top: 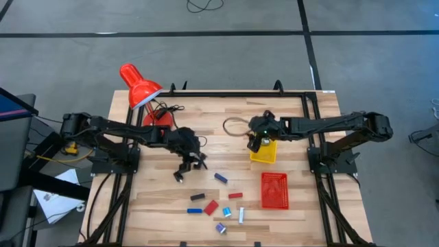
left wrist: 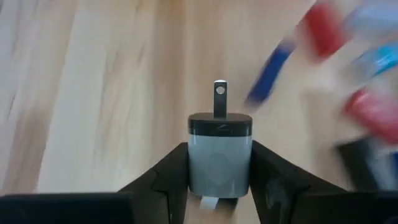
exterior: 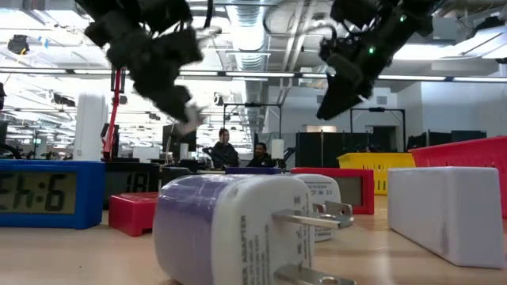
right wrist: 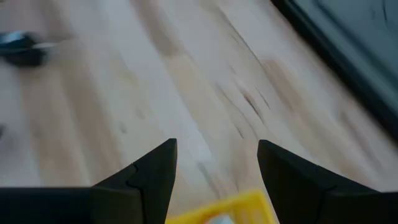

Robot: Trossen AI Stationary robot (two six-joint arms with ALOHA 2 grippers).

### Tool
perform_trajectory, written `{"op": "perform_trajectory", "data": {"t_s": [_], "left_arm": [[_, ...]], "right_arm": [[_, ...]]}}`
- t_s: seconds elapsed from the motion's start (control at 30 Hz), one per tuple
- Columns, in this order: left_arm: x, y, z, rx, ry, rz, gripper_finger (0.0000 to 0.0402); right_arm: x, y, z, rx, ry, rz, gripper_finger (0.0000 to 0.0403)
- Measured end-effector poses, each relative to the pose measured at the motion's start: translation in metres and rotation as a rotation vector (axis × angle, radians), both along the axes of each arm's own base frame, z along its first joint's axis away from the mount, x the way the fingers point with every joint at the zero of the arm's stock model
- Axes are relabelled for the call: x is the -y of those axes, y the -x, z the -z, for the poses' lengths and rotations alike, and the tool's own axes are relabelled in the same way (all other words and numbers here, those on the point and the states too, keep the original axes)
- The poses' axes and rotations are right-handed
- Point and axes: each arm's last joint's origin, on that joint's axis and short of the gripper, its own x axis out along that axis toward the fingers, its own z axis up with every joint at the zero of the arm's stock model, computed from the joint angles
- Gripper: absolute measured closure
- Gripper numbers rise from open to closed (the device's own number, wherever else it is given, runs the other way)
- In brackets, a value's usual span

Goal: Pick & Place Office items
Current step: Put the white charger adapter into the yellow bin

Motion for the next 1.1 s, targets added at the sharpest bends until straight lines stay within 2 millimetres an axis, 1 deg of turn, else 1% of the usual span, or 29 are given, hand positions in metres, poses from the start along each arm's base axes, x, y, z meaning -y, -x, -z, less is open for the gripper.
{"op": "perform_trajectory", "data": {"t_s": [0.1,0.17,0.23,0.33,0.43,0.5,0.6,0.77,0.83,1.0,1.1], "left_arm": [[0.001,-0.011,-0.005,0.176,-0.014,0.065,0.0265],[0.001,-0.016,-0.003,0.277,-0.047,0.087,0.0268],[0.0,-0.02,-0.001,0.355,-0.116,0.087,0.0272],[-0.003,-0.027,-0.004,0.438,-0.277,0.028,0.027],[-0.006,-0.035,-0.003,0.478,-0.443,-0.056,0.0264],[-0.006,-0.04,-0.002,0.507,-0.513,-0.087,0.0263],[-0.007,-0.046,0.006,0.481,-0.548,-0.094,0.0262],[-0.012,-0.053,0.023,0.394,-0.605,-0.176,0.0261],[-0.013,-0.054,0.029,0.367,-0.611,-0.197,0.026],[-0.013,-0.055,0.03,0.377,-0.575,-0.227,0.026],[-0.013,-0.054,0.026,0.395,-0.572,-0.232,0.0259]], "right_arm": [[-0.012,-0.007,-0.006,0.035,0.087,-0.135,0.0186],[-0.017,-0.012,-0.011,0.118,0.083,-0.141,0.0186],[-0.019,-0.015,-0.015,0.213,0.009,-0.075,0.0186],[-0.017,-0.016,-0.017,0.317,-0.148,0.076,0.0186],[-0.014,-0.016,-0.016,0.353,-0.218,0.154,0.0186],[-0.012,-0.018,-0.015,0.379,-0.258,0.194,0.0186],[-0.012,-0.02,-0.019,0.444,-0.312,0.215,0.0186],[-0.015,-0.027,-0.024,0.515,-0.386,0.129,0.0186],[-0.016,-0.028,-0.023,0.515,-0.402,0.116,0.0186],[-0.012,-0.027,-0.022,0.486,-0.367,0.111,0.0185],[-0.011,-0.027,-0.022,0.491,-0.366,0.113,0.0174]]}}
